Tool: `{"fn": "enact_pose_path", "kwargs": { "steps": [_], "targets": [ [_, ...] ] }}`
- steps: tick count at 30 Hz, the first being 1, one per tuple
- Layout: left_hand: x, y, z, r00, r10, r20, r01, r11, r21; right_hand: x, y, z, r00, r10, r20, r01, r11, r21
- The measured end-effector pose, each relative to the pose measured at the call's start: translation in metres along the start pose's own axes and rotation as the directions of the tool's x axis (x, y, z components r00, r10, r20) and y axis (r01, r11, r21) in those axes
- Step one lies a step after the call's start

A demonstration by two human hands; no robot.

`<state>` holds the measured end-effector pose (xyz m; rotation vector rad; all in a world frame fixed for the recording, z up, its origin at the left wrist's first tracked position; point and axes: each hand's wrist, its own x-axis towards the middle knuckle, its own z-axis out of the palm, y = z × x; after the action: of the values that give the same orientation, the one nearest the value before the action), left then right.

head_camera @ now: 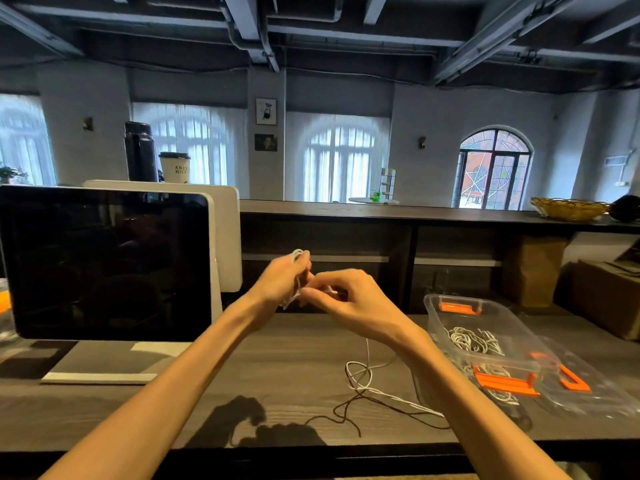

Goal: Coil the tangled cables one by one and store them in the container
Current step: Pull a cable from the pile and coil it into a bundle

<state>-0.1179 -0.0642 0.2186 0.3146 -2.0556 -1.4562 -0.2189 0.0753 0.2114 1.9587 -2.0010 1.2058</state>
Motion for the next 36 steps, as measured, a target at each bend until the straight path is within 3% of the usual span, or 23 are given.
{"fn": "enact_pose_path", "kwargs": {
  "steps": [3, 6, 10, 13, 16, 20, 22, 27, 36],
  "targets": [
    [-0.007, 0.002, 0.012, 0.995, -0.051, 0.089, 0.058, 0.995, -0.076, 0.008, 0.000, -0.004, 0.988, -0.031, -0.150, 0.031, 1.000, 0.000],
    [-0.011, 0.006, 0.011, 0.956, -0.132, 0.262, 0.185, 0.964, -0.190, 0.009, 0.001, -0.008, 0.959, -0.039, -0.281, 0.047, 0.999, 0.022],
    [-0.013, 0.010, 0.010, 0.930, -0.118, 0.348, 0.163, 0.981, -0.102, 0.007, 0.004, -0.011, 0.945, -0.024, -0.325, 0.033, 0.999, 0.023],
    [-0.018, 0.008, 0.007, 0.924, -0.097, 0.370, 0.173, 0.969, -0.177, 0.007, 0.005, -0.017, 0.953, 0.052, -0.300, -0.016, 0.992, 0.123],
    [-0.019, 0.005, 0.003, 0.940, -0.065, 0.336, 0.170, 0.941, -0.293, 0.005, 0.006, -0.020, 0.974, 0.097, -0.203, -0.044, 0.967, 0.252],
    [-0.014, 0.005, 0.002, 0.978, -0.061, 0.199, 0.172, 0.774, -0.610, 0.000, 0.010, -0.015, 0.985, 0.118, -0.123, -0.080, 0.958, 0.276],
    [-0.010, 0.005, 0.001, 0.990, -0.083, 0.112, 0.137, 0.719, -0.681, -0.002, 0.010, -0.010, 0.982, 0.157, -0.105, -0.125, 0.957, 0.262],
    [-0.009, 0.005, 0.002, 0.992, -0.123, 0.009, 0.097, 0.734, -0.672, -0.005, 0.011, 0.006, 0.973, 0.180, -0.148, -0.164, 0.980, 0.112],
    [-0.012, -0.001, 0.012, 0.988, -0.133, -0.075, 0.072, 0.841, -0.537, -0.005, -0.001, 0.021, 0.983, 0.165, -0.082, -0.154, 0.981, 0.121]
  ]
}}
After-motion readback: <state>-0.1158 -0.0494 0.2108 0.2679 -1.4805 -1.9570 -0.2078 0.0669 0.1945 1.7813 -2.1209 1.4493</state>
